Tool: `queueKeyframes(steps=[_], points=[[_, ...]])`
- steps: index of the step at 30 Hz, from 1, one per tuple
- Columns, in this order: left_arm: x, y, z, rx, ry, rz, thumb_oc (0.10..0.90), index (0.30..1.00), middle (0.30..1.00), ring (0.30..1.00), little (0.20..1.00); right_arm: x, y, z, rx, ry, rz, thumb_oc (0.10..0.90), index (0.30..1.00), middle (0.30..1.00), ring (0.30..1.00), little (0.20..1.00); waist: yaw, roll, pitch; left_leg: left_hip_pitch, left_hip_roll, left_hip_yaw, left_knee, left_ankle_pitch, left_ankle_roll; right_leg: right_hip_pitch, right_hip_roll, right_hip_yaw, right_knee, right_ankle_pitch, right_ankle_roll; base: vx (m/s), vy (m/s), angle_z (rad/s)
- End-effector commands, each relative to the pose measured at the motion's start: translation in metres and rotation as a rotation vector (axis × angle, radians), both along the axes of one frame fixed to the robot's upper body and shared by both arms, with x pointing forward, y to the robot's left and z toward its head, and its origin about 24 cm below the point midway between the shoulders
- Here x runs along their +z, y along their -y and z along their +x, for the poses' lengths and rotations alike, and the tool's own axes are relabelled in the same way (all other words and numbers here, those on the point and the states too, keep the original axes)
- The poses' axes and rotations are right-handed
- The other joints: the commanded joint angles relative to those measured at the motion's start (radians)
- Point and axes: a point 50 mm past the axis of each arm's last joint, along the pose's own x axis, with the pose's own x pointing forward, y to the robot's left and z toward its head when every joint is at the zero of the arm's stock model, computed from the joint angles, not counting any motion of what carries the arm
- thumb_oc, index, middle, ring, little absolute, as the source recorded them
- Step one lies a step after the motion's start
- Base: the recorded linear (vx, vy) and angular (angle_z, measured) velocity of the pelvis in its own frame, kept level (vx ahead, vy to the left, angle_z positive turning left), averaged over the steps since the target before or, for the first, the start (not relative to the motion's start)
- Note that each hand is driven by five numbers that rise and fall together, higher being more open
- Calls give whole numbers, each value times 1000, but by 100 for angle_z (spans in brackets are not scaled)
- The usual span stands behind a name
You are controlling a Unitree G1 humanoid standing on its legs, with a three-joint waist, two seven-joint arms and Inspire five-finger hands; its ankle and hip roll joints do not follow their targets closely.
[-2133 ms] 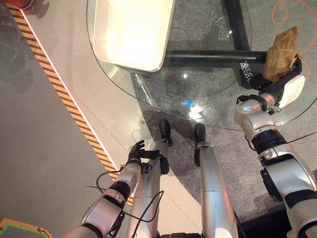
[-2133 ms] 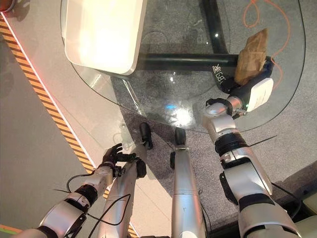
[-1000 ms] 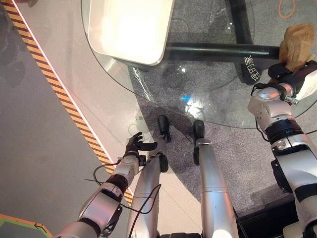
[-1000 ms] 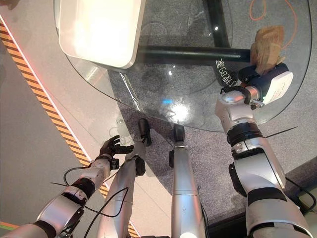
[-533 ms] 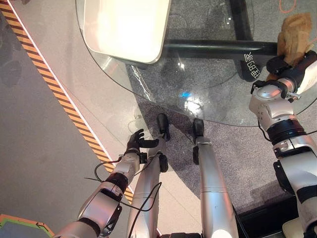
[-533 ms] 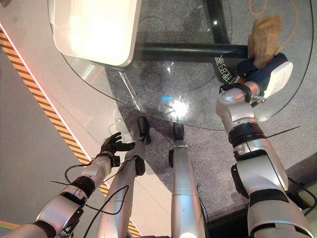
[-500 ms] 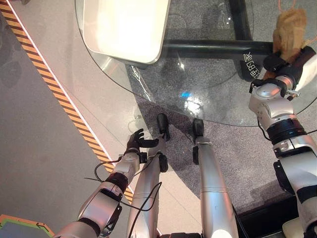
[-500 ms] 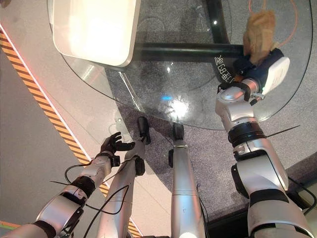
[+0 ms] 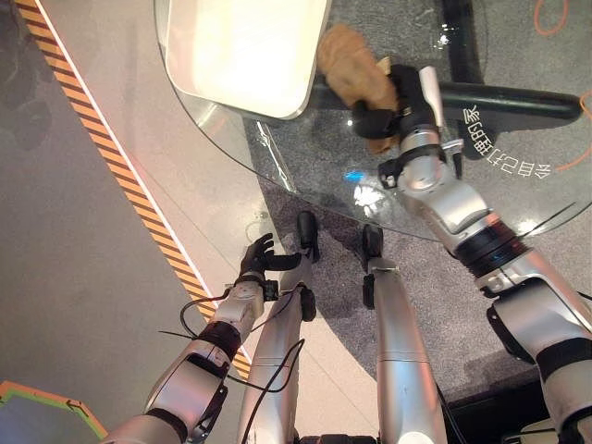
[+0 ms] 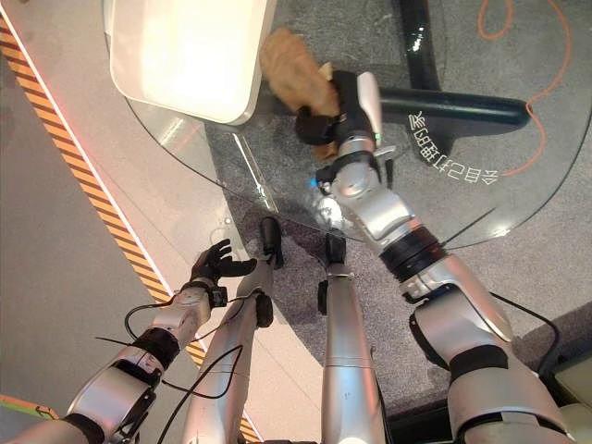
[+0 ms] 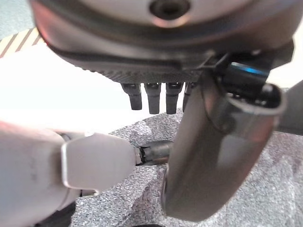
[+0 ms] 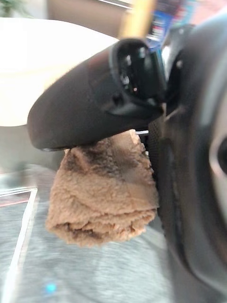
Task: Wipe the table with a cloth and put it in the basket.
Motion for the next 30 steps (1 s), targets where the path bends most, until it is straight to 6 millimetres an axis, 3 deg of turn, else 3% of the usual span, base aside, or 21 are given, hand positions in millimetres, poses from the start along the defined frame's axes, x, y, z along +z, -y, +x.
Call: queueKeyframes(steps=[1,8,11,14,25,30], points=[[-24,-17,-19,40,-59,49,800,900,900,900,900,-29,14,4,-54,-127,-26,100,300,300,300,200,-10,41,16,-32,-39,-3,185,-157,0,-30,23,93,-179,108,83,6,-5,6],[-26,-19,-21,35,-60,55,800,900,900,900,900,-42,10,3,-18,-189,-83,100,300,300,300,200,-7,42,16,-38,-38,-1,193,-158,1,-36,20,91,-171,108,81,4,-4,5],[-26,-22,-22,28,-57,72,800,900,900,900,900,-49,-3,-1,117,-253,-160,100,300,300,300,200,-2,36,16,-43,-38,-4,202,-157,-2,-38,17,85,-169,109,80,-5,-36,1],[-25,-25,-22,22,-56,89,800,900,900,900,900,-50,-6,-3,115,-241,-146,100,300,300,300,200,2,30,16,-46,-35,-6,210,-158,-4,-38,14,79,-161,110,80,-12,-64,1],[-26,-26,-21,40,-64,101,800,900,900,900,900,-47,15,1,-118,-142,-2,100,300,300,300,200,-2,19,16,-49,-31,-10,207,-161,-2,-48,18,81,-153,116,87,-2,-10,0],[-25,-27,-19,54,-75,96,800,900,900,900,900,-36,38,7,-257,-102,2,100,300,300,300,200,-9,17,16,-48,-29,-7,204,-160,1,-52,21,84,-150,120,87,0,0,0]])
